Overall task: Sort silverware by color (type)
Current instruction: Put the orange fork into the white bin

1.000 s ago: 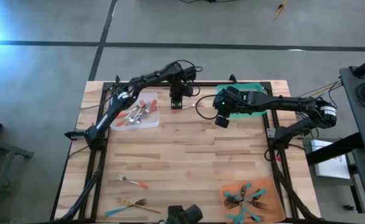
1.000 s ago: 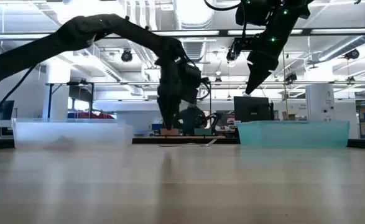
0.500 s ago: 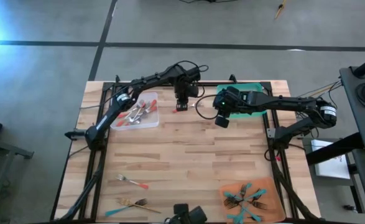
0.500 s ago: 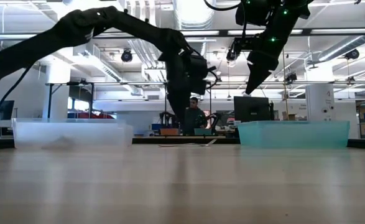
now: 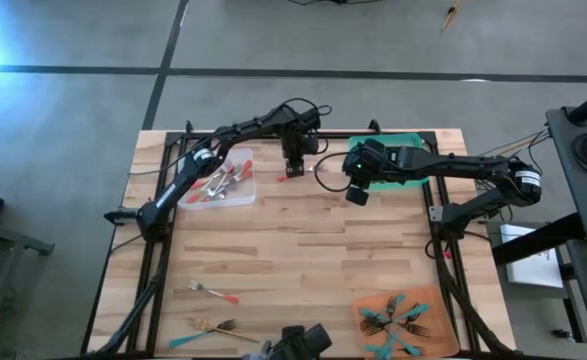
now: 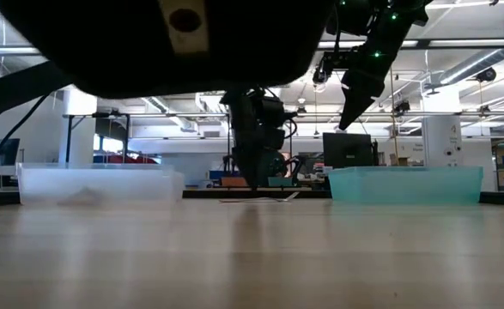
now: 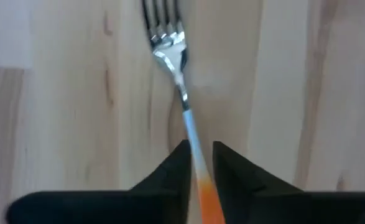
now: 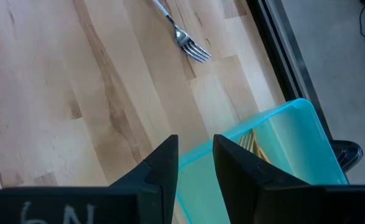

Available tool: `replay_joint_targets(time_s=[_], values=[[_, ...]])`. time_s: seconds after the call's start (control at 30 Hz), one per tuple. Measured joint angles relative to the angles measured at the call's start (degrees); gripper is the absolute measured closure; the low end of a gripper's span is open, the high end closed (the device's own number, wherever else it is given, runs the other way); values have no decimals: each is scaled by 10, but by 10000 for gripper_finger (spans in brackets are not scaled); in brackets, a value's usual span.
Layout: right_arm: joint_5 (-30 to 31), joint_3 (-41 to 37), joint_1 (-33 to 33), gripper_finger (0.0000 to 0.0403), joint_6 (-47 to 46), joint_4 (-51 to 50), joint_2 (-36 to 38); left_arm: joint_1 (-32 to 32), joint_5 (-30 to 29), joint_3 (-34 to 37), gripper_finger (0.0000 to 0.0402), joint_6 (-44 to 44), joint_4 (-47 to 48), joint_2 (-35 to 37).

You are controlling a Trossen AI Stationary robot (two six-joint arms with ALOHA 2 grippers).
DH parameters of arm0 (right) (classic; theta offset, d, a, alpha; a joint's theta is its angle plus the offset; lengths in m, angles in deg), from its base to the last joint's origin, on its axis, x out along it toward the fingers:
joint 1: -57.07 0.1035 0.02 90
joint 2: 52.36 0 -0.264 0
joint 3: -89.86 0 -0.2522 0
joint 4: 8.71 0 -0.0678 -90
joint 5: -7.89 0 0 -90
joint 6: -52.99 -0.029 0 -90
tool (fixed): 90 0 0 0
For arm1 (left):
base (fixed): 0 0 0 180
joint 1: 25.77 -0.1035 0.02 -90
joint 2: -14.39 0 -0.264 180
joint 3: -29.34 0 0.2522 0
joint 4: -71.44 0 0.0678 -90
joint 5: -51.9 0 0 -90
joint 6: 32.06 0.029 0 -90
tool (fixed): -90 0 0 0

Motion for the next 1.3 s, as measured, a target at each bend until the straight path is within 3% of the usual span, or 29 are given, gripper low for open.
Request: replay_joint_targets(time_s=[0.27,0.5,1.13,1.3], values=[[0,0,0,310,0,0,0,0,5,0,273,-19,-35,-5],[0,0,0,310,0,0,0,-1,21,-1,233,-31,-53,-22],[0,0,0,310,0,4,0,3,-26,-6,232,-76,-63,-29],[0,0,0,310,0,4,0,1,-17,-7,233,-32,-46,-29]])
